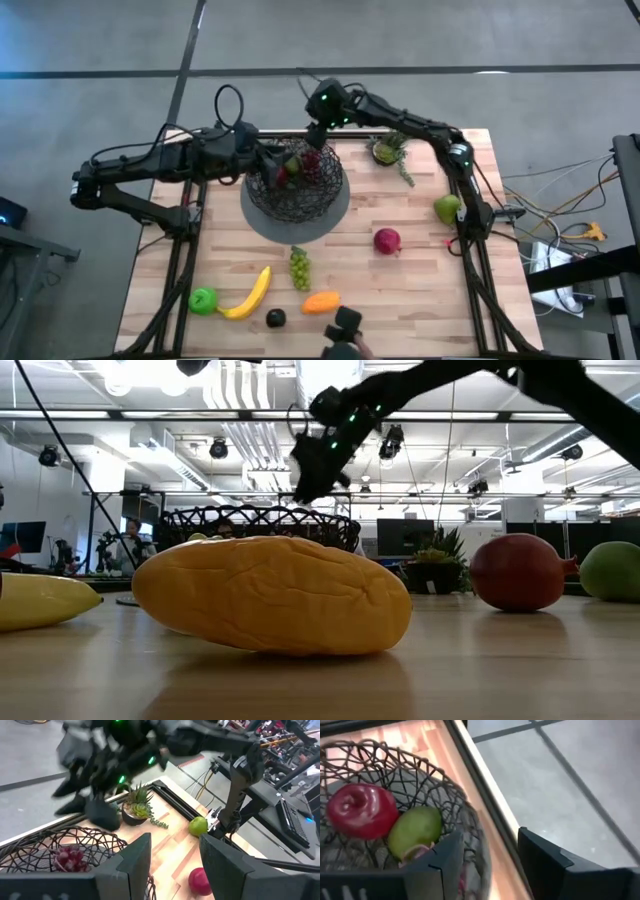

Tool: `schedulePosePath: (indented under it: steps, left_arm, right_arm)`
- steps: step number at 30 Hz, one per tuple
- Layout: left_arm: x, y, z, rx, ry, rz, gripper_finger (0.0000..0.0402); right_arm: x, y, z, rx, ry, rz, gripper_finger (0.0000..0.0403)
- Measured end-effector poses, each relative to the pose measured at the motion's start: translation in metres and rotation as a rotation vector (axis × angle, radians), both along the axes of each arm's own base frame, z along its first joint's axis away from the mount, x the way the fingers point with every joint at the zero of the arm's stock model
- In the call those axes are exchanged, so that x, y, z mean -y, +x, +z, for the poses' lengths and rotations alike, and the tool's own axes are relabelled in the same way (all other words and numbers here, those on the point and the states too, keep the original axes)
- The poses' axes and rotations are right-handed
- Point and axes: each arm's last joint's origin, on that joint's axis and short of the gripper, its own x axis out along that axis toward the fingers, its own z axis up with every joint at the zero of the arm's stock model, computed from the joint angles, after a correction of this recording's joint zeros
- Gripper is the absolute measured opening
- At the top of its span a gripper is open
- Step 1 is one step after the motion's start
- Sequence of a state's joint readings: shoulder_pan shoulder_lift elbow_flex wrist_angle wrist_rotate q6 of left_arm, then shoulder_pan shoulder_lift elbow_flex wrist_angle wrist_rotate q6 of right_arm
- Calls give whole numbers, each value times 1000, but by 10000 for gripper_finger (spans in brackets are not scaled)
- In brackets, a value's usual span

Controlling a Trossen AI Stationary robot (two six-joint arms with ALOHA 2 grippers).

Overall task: Build produce basket
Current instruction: Put the green apple into the black wire basket

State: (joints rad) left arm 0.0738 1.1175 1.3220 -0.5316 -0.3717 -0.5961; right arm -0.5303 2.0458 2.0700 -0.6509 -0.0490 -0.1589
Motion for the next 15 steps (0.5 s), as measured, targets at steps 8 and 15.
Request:
schedulePosePath:
  steps: [8, 15]
  left_arm:
    - [9, 0, -2, -22, -1, -39, 152]
    - [29, -10, -21, -208, -202, -147, 152]
  right_arm:
    - [-27, -56, 52, 19, -36, 30, 155]
    - [-77, -115, 56, 70, 42, 41, 120]
